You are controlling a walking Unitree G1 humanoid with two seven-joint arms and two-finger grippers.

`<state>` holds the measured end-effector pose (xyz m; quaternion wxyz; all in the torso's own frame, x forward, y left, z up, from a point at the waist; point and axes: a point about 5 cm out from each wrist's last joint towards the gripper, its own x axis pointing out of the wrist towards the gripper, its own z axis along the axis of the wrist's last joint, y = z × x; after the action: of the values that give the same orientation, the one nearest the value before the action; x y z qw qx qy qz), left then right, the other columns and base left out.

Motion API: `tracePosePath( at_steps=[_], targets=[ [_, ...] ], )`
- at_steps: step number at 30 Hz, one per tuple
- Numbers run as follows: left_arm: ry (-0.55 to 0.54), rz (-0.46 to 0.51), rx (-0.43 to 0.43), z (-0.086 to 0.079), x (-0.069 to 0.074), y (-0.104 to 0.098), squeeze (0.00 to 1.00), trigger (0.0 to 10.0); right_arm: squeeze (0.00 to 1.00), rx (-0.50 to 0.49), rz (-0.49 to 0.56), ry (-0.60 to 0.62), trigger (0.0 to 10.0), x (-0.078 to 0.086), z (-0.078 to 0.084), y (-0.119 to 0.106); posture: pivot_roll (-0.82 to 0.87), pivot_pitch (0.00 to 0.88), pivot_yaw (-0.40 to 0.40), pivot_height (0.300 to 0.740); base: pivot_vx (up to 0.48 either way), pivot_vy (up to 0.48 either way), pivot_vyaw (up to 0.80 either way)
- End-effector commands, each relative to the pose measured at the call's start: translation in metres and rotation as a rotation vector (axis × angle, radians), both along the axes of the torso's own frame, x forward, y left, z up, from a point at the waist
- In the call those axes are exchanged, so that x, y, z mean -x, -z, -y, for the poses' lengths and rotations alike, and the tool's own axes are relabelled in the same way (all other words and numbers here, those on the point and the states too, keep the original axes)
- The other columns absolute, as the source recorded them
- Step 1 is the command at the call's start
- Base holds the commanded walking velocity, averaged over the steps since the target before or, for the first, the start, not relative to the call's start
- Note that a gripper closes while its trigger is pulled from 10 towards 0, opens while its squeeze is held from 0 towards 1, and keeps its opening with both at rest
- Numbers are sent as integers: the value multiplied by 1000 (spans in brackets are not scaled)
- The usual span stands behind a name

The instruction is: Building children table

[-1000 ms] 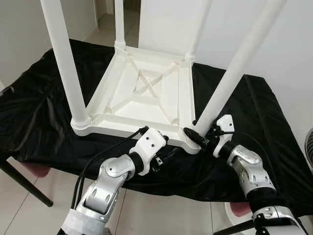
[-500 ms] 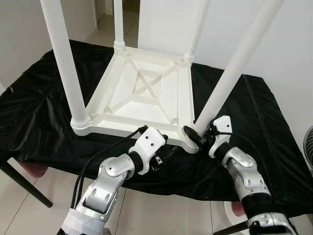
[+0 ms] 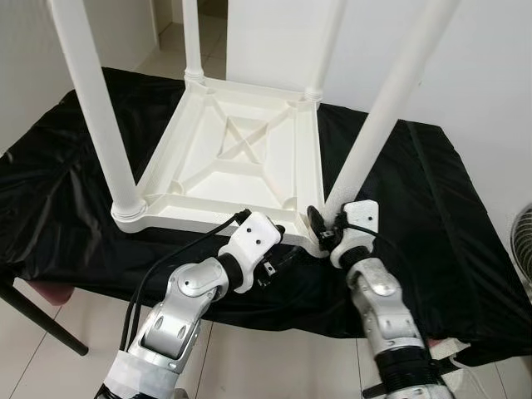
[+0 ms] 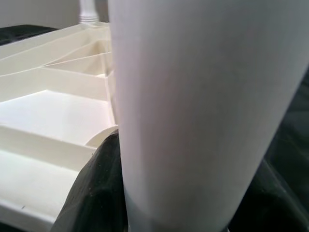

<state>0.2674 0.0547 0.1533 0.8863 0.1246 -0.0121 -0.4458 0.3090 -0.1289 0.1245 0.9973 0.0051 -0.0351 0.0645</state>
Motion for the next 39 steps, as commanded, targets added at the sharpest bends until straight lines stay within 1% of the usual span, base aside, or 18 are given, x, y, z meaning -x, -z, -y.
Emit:
tracePosePath(
  at_steps=[1,3,5,11,12,15,21,25,26,28,31,32,33,35,36,37,38,39],
  targets=[
    [-34,-5,4,1,-1,1,0,10000,0,35,-103,125,10000,7,-2,20,115,65,-64,740,0,0,0],
    [-34,-7,6,1,-1,0,0,10000,0,32,-105,115,10000,10,-12,20,114,66,-63,740,0,0,0],
    [-34,-7,7,1,0,0,0,10000,0,34,-104,97,10000,11,-15,19,113,65,-63,740,0,0,0],
    [-33,-9,10,3,0,0,0,10000,0,28,-101,119,10000,11,-9,16,113,67,-67,740,0,0,0],
    [-35,-10,11,3,0,1,0,10000,1000,21,-96,117,10000,12,-8,15,113,66,-68,740,0,0,0],
    [-38,-10,11,2,0,1,0,10000,1000,14,-86,109,10000,12,-8,14,113,64,-69,740,0,0,0],
    [-37,-12,12,3,0,1,0,10000,1000,-4,-44,74,10000,11,2,10,108,66,-70,740,0,0,0],
    [-38,-15,13,3,1,1,0,10000,1000,-1,-2,6,10000,10,14,4,108,65,-72,740,0,0,0],
    [-38,-15,13,3,1,1,0,10000,1000,-1,-2,6,10000,10,14,4,108,65,-72,740,0,0,0],
    [-38,-15,13,4,1,2,0,10000,1000,11,9,-47,10000,8,26,1,109,63,-73,740,0,0,0],
    [-39,-15,12,4,1,2,0,10000,1000,24,17,-66,10000,7,30,-1,109,63,-73,740,0,0,0],
    [-40,-14,11,3,0,2,0,10000,1000,32,16,-105,10000,7,36,-2,111,57,-76,740,0,0,0],
    [-40,-14,11,3,0,2,0,10000,1000,32,16,-105,10000,7,36,-2,111,57,-76,740,0,0,0],
    [-43,-10,11,3,-1,1,0,10000,1000,65,28,-203,10000,4,49,-7,112,49,-77,740,0,0,0],
    [-43,-10,11,3,-1,1,0,10000,1000,65,28,-203,10000,4,49,-7,112,49,-77,740,0,0,0],
    [-42,-8,10,3,-1,1,0,10000,1000,70,24,-263,10000,3,53,-9,115,45,-76,740,0,0,0],
    [-42,-8,10,3,-1,1,0,10000,1000,70,24,-263,10000,3,53,-9,115,45,-76,740,0,0,0],
    [-41,-6,10,3,-2,1,0,10000,318,94,34,-301,10000,3,57,-12,116,42,-75,740,0,0,0]
  ],
)
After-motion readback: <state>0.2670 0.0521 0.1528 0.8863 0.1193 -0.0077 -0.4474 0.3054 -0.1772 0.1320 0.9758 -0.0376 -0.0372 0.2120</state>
